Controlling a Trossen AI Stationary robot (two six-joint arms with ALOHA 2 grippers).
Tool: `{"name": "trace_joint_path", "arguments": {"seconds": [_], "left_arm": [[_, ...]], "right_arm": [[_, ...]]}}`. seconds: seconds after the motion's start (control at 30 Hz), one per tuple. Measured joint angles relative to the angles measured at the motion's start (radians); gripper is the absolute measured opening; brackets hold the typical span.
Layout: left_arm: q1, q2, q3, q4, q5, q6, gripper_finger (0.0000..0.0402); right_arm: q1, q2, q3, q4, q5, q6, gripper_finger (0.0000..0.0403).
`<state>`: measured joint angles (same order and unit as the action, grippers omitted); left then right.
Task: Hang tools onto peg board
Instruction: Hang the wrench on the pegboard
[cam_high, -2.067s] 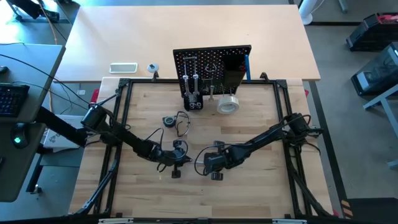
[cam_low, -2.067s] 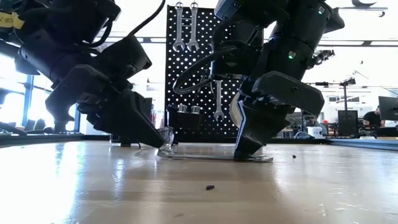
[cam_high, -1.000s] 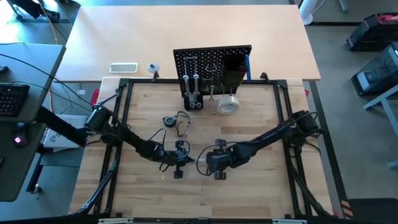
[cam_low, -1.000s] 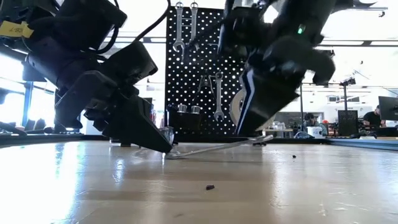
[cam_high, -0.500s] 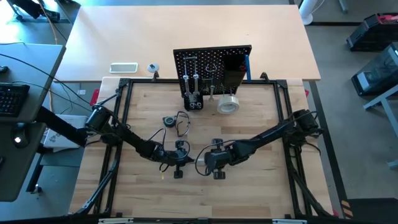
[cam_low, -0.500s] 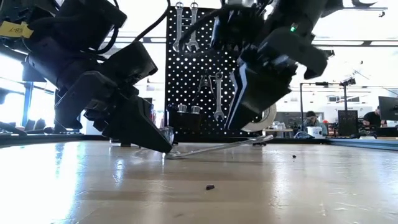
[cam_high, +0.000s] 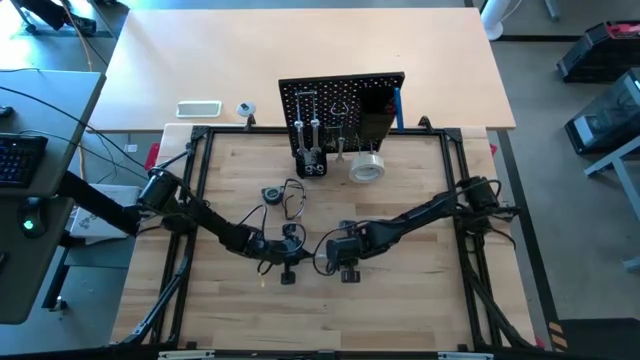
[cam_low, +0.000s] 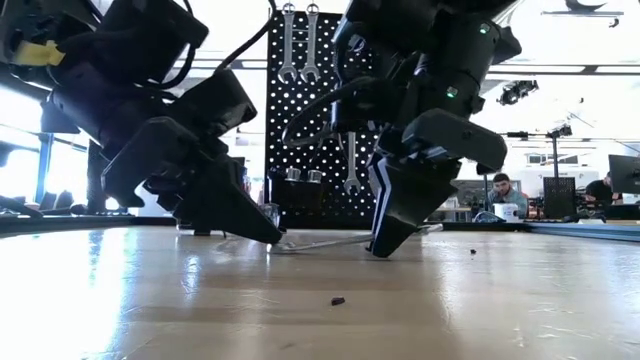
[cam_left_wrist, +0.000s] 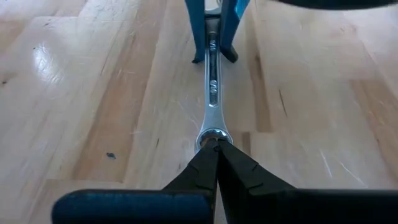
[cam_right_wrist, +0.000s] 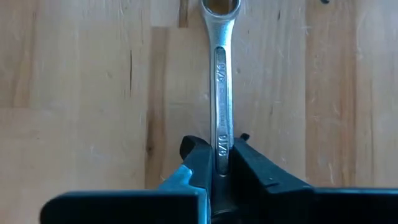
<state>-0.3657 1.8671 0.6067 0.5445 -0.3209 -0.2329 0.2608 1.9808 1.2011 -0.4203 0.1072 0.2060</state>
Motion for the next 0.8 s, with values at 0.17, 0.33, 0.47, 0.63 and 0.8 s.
{"name": "trace_joint_path", "arguments": {"seconds": [0.17, 0.33, 0.47, 0.63, 0.8], "left_arm": [[0.0, 0.001, 0.0, 0.006, -0.001, 0.0, 0.0], [0.0, -0.01, -0.002, 0.04, -0.002, 0.025, 0.0], [-0.002, -0.052, -0.009, -0.008, 0.014, 0.05, 0.0005], [-0.002, -0.163, -0.004, -0.067, -0.013, 0.065, 0.002], [-0.002, -0.338, -0.003, -0.191, -0.066, 0.132, 0.0038]], "right_arm": [[-0.003, 0.0, 0.0, -0.005, -0.025, 0.002, 0.0027], [0.001, 0.0, -0.002, -0.01, -0.031, 0.028, 0.0027], [0.014, -0.02, -0.006, -0.027, -0.021, 0.091, 0.0027], [0.041, -0.08, -0.009, -0.055, 0.026, 0.147, 0.0027], [0.08, -0.15, -0.008, -0.078, 0.121, 0.205, 0.0027]]}}
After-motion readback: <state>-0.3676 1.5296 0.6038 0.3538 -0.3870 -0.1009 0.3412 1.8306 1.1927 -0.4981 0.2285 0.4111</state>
